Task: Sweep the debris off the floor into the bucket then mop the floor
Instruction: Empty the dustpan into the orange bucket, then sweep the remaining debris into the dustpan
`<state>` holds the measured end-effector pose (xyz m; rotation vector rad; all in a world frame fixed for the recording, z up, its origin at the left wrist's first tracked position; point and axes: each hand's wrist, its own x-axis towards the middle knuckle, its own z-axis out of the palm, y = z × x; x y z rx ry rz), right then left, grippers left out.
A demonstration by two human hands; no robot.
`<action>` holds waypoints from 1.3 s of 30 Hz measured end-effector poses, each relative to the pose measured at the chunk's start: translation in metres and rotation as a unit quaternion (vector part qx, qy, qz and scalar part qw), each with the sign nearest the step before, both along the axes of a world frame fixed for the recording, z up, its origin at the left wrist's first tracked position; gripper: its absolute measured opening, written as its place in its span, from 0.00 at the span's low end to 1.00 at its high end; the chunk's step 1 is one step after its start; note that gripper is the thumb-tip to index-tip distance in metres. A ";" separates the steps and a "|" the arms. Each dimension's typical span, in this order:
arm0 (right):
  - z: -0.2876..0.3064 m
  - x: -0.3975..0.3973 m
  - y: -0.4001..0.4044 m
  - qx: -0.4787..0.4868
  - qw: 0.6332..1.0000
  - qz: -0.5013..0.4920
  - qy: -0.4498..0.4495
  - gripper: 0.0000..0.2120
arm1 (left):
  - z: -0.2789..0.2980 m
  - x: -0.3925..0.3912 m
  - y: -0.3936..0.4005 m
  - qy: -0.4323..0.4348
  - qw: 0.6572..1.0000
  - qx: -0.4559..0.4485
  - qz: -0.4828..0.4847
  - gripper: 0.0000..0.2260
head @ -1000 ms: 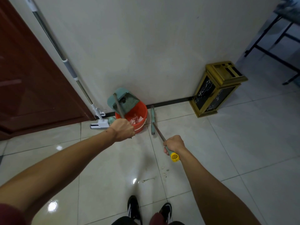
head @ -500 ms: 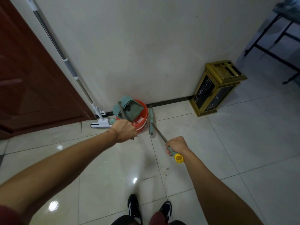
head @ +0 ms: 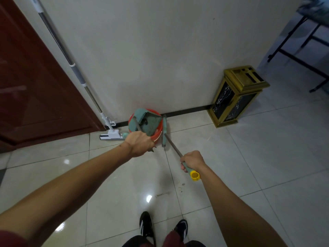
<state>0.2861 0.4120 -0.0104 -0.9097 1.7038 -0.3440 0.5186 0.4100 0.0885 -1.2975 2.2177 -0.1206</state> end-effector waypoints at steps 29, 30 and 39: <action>-0.056 -0.011 0.107 0.083 0.989 0.118 0.021 0.05 | -0.024 0.064 0.237 0.280 0.772 -0.225 0.524 0.11; -0.057 -0.006 0.115 0.087 0.988 0.125 0.027 0.05 | -0.028 0.065 0.251 0.280 0.768 -0.218 0.533 0.10; -0.066 0.038 0.190 0.124 0.978 0.169 0.018 0.04 | -0.062 0.063 0.363 0.276 0.734 -0.147 0.603 0.08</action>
